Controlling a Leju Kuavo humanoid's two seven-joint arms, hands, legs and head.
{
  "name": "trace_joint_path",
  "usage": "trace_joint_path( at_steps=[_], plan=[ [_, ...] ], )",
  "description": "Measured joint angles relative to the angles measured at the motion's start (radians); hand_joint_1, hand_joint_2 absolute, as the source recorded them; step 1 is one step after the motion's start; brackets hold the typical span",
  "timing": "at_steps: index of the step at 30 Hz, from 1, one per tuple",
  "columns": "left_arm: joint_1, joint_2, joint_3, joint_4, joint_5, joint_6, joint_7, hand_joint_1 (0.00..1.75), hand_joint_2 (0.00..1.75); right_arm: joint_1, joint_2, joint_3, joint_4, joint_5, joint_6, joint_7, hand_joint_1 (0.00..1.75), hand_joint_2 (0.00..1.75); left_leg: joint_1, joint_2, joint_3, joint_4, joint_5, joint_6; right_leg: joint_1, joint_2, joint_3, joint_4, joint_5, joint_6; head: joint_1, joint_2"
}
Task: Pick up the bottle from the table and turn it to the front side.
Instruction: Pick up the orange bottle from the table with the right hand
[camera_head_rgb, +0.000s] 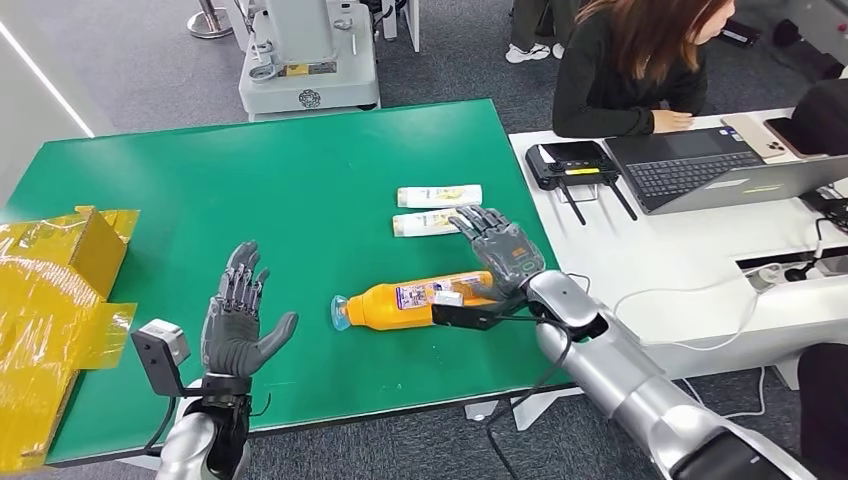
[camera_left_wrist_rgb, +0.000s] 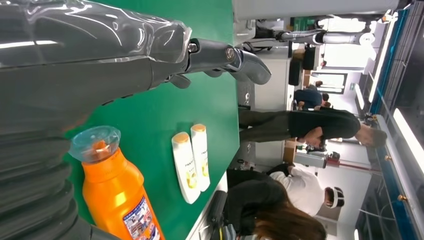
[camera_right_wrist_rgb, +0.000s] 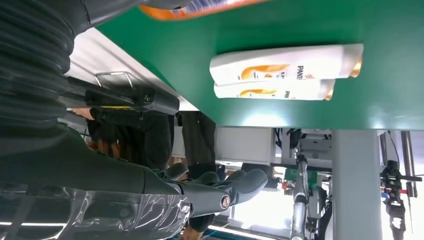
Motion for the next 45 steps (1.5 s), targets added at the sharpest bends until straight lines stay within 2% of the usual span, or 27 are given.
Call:
trace_joint_path(
  at_steps=[4,9,14,19,27,37,45],
  plan=[
    [0.002,0.001,0.0,0.0,0.0,0.003,-0.003,0.0,1.75,-0.052,0.015,0.006,0.088,-0.06,0.021,-0.059,0.0,1.75,0.0,-0.001,0.0,0.0,0.0,0.0,0.0,0.0,0.0,0.0,0.0,0.0,0.0,0.0],
    [0.004,0.002,0.0,0.0,-0.005,0.005,-0.003,0.0,1.75,-0.087,0.038,0.002,0.155,-0.217,0.122,-0.162,0.0,1.75,0.0,0.0,0.0,0.0,0.0,0.0,0.0,0.0,0.0,0.0,0.0,0.0,0.0,0.0],
    [0.006,0.003,0.0,0.0,-0.009,0.002,-0.003,0.0,1.75,-0.09,0.045,-0.003,0.168,-0.262,0.146,-0.187,0.0,1.75,0.0,-0.001,0.0,0.0,0.0,0.0,0.0,0.0,0.0,0.0,0.0,0.0,0.0,0.0],
    [0.016,0.008,0.0,-0.001,-0.024,-0.001,0.0,0.0,1.75,-0.058,0.055,-0.013,0.151,-0.468,0.214,-0.252,0.0,1.75,0.0,-0.001,0.0,0.0,0.0,0.0,0.0,-0.001,0.0,0.0,0.0,0.0,0.0,0.0],
    [0.016,0.009,0.0,-0.001,-0.019,0.001,0.0,0.0,1.75,-0.065,0.055,0.001,0.15,-0.502,0.237,-0.209,0.0,1.75,0.0,-0.001,0.0,0.0,0.0,0.0,0.0,-0.001,0.0,0.0,0.0,0.0,0.0,0.0],
    [0.014,0.009,0.0,-0.001,0.003,0.001,0.015,0.0,1.75,-0.085,0.079,0.063,0.232,-0.431,0.251,-0.116,0.0,1.75,0.0,-0.001,0.0,0.0,0.0,0.0,0.0,-0.001,0.0,0.0,0.0,0.0,0.0,0.0],
    [0.011,0.008,-0.001,-0.001,0.012,-0.004,0.021,0.0,1.75,-0.106,0.081,0.092,0.274,-0.431,0.272,-0.106,0.0,1.75,0.0,-0.001,0.0,0.0,0.001,0.001,0.0,-0.001,0.0,0.0,0.0,0.001,0.0,0.0]
  ],
)
